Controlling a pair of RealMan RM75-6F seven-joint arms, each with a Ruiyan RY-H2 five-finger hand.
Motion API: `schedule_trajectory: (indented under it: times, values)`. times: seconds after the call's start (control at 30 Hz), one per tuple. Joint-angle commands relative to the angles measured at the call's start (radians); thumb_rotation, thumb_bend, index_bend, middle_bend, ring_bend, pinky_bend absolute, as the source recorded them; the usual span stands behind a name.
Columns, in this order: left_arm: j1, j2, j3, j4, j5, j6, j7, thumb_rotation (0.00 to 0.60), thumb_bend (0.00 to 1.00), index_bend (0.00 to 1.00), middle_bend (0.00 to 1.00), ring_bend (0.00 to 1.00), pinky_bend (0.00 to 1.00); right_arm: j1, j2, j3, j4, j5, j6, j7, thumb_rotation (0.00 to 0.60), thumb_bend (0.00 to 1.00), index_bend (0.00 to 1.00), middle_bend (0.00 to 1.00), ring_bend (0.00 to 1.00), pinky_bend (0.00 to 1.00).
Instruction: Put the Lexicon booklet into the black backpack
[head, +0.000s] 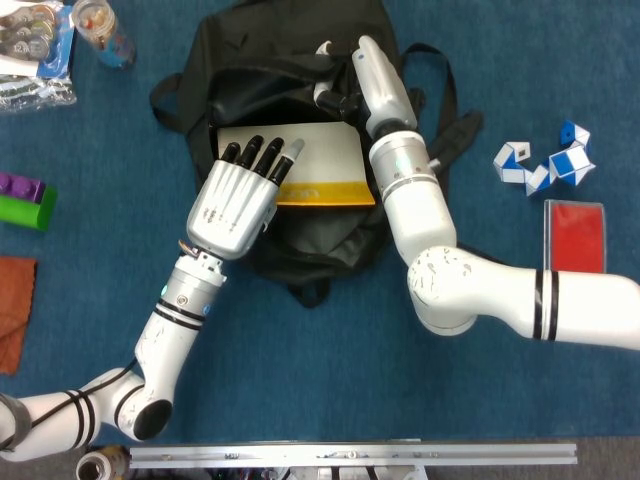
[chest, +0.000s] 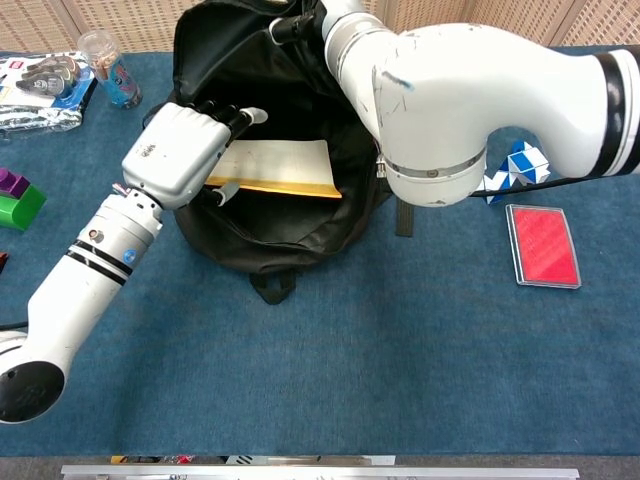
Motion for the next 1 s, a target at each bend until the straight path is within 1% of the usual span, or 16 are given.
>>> schedule_trajectory:
  times: [0.03,0.67,0.87,1.0]
  values:
    - [-0.001,-0.002,-0.003,0.005,-0.002,-0.002,0.002,0.600,0.25,0.18,0.27,0.26,0.40,0.000,0.000,0.000,0.001,0.000,-0.001,0.002,0.600,0.82,0.83,0.70,0.67,0.96]
    - [0.010,-0.001,0.004,0.000,0.003,-0.004,0.010,0.600,0.25,0.18,0.27,0.26,0.40,-0.006,0.004,-0.004,0.000,-0.003,-0.002,0.003,0.600,0.82,0.83,0.70,0.67,0.96]
    - [0.013,-0.005,0.008,0.011,0.004,-0.006,0.012,0.600,0.25,0.18,0.27,0.26,0.40,-0.006,0.003,-0.005,-0.004,-0.004,-0.001,0.003,0.600,0.82,0.83,0.70,0.67,0.96]
    - [0.011,-0.009,0.001,0.023,-0.003,-0.013,0.007,0.600,0.25,0.18,0.27,0.26,0.40,-0.006,0.003,-0.007,-0.009,-0.006,0.002,0.002,0.600,0.82,0.83,0.70,0.67,0.96]
